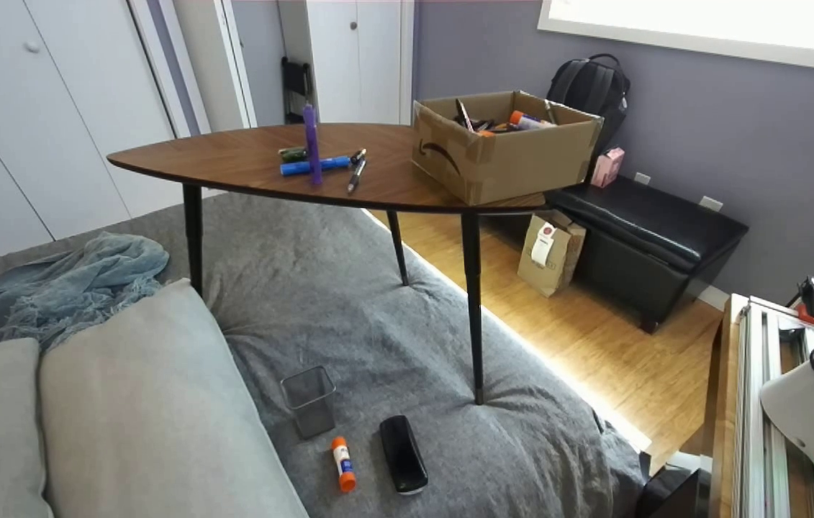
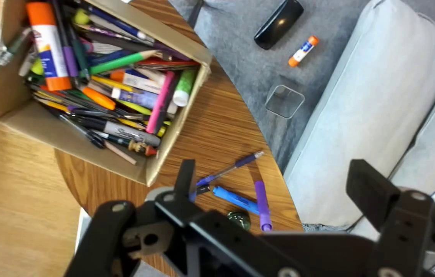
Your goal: Remove a purple marker from the cardboard box and place it vertically on the table
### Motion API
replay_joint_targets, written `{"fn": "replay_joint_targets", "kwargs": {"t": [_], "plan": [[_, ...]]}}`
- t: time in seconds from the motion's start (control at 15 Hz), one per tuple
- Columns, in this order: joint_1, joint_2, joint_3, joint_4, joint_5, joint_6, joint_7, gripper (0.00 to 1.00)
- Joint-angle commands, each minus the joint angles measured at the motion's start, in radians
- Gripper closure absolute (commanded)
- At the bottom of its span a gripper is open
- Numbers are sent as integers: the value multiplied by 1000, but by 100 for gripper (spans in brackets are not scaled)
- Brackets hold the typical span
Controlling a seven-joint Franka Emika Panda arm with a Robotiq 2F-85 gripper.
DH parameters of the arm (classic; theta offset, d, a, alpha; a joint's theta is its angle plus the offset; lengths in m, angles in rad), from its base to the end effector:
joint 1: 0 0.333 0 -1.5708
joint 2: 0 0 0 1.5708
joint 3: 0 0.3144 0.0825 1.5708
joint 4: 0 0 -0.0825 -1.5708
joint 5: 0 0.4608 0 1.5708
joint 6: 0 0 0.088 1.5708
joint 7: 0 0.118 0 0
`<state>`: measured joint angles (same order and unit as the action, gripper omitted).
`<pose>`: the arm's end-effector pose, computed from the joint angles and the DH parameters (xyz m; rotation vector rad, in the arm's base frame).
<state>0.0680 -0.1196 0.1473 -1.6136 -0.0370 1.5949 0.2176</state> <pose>0.5834 0.1285 0.6634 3.1051 -0.0053 0.1694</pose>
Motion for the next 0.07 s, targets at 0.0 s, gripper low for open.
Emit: {"fn": "replay_joint_targets", "kwargs": {"t": [0.0], "plan": [[8,2,-13,7,-1,-8,-13,0]]}}
